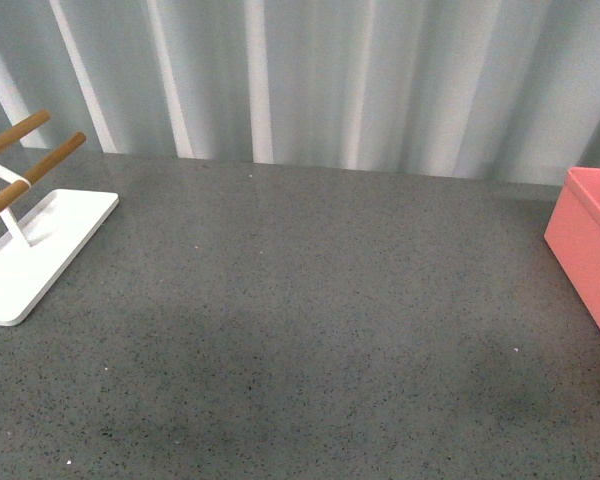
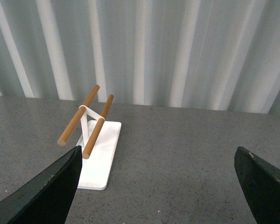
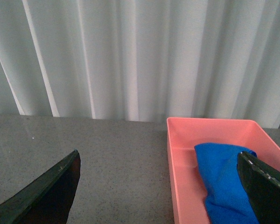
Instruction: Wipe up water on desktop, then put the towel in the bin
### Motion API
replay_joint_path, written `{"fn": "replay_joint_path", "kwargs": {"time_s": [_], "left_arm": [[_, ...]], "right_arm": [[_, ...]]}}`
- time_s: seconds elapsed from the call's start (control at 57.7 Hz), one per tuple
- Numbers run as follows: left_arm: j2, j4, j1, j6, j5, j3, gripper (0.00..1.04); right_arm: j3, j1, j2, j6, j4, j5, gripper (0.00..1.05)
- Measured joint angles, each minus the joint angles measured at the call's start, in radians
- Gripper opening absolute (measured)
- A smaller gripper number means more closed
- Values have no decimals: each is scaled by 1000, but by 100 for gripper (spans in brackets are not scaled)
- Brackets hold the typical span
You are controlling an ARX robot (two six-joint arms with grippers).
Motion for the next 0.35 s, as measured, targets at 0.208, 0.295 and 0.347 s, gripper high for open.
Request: {"fn": "replay_joint_path", "kwargs": {"time_s": [0.208, 0.295, 0.347], "left_arm": [[0, 0, 0, 0, 0, 0, 98], [0, 0, 0, 0, 0, 0, 98], [0, 0, 0, 0, 0, 0, 98]], "right_arm": [[0, 0, 0, 0, 0, 0, 98], [0, 0, 0, 0, 0, 0, 98], [0, 0, 0, 0, 0, 0, 98]]}}
